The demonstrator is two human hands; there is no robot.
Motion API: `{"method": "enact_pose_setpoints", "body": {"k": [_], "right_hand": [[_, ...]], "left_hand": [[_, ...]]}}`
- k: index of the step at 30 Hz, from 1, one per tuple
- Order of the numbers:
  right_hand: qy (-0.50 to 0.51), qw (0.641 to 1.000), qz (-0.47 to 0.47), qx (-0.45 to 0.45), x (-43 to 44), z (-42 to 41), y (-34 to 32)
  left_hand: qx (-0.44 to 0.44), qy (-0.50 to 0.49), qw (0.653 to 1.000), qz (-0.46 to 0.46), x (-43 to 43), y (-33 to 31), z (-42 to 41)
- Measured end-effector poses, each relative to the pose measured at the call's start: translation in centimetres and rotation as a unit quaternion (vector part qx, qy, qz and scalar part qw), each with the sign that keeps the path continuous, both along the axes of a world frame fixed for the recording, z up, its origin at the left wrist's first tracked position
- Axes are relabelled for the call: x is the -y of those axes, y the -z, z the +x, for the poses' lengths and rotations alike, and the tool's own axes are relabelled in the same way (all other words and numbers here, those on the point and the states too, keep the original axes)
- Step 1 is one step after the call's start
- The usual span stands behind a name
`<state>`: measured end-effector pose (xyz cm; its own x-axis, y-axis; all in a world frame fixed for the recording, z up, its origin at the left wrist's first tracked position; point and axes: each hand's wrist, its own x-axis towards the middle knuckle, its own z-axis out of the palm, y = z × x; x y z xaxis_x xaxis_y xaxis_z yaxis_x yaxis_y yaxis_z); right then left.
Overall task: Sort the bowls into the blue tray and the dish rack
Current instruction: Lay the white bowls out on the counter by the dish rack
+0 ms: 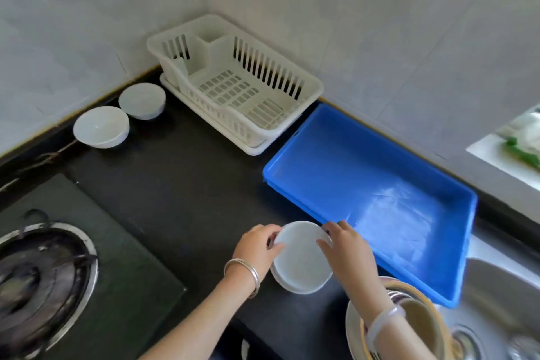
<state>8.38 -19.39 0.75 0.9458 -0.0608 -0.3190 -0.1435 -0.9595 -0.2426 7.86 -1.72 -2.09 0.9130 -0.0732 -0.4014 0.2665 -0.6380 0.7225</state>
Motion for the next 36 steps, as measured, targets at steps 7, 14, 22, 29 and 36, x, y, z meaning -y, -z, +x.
{"method": "enact_pose_setpoints", "body": {"k": [7, 14, 22, 29, 36], "right_hand": [[0.007, 0.999, -0.025, 0.03, 0.3, -0.9, 0.4], [0.046, 0.998, 0.039, 0.034, 1.3, -1.9, -0.7], [0.15, 0.983, 0.093, 0.043, 3.6, -1.6, -2.5], [0.173, 0.977, 0.117, 0.035, 4.0, -1.5, -3.5], [0.151, 0.973, 0.165, 0.057, 3.1, 0.5, -6.1]], "left_hand": [[0.006, -0.05, 0.999, 0.009, 0.5, 0.5, -1.1], [-0.016, -0.095, 0.995, -0.012, 0.8, 0.4, -1.3], [-0.009, -0.089, 0.994, 0.069, 1.6, 0.6, -1.0], [0.006, -0.115, 0.989, 0.088, 2.3, -0.3, -0.3], [-0.007, -0.167, 0.986, -0.01, -0.8, -3.0, 1.5]]}}
